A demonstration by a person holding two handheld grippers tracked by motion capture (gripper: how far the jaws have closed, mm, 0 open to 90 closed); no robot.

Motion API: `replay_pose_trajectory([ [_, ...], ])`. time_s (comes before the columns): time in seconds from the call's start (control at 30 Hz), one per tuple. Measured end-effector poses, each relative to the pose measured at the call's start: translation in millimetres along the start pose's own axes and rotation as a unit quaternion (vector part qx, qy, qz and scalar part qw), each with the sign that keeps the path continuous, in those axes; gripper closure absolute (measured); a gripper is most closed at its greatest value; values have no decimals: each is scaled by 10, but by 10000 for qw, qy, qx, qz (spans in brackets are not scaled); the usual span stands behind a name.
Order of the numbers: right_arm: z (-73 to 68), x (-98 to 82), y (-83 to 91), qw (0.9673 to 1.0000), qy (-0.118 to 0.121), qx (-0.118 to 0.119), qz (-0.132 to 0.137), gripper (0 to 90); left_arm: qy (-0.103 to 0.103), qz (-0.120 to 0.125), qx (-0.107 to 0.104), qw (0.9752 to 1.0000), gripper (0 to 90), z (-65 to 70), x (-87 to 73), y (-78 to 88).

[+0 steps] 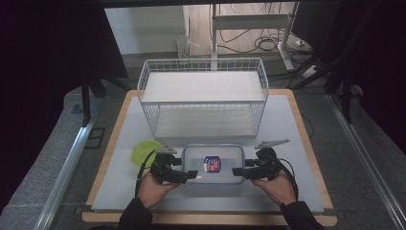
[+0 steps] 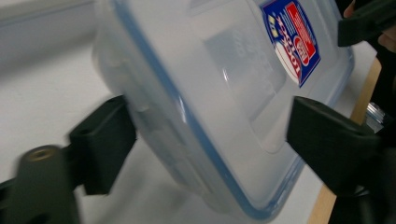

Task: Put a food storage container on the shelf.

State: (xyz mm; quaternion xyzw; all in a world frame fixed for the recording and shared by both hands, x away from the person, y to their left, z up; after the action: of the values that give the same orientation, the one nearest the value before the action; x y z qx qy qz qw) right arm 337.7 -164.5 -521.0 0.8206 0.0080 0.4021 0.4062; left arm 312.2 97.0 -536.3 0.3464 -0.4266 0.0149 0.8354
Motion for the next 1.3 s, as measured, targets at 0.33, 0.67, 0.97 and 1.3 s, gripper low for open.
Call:
replay_pose_trajectory([
  [0.33,-41,-99,143,9996,24,152,254,477,147,334,-304,9989,385,15,-107,113],
  [0.67,-25,-147,189,9979,-117,444,452,533,333,518,-654,9960,483,-11,-165,195],
  [0.97,-23,-153,161,9959,-487,395,649,524,622,652,-683,9936,487,-20,-154,183],
  [1.3,-2,-122,185,9949,-571,360,748,529,595,631,-545,9947,493,16,-77,188],
])
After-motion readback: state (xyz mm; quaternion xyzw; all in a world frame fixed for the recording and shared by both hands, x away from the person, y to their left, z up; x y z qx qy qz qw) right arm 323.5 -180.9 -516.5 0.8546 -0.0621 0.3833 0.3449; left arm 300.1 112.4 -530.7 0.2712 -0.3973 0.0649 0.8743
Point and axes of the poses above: each handheld gripper's, and its own axes: y roughly backward along the jaws, x roughly out of its top, z roughly to its right, the point moved 6 cm from there along -y, roughly forward along the jaws, and after that the axes turned 4 degrees about -x, right-handed, at the moved point
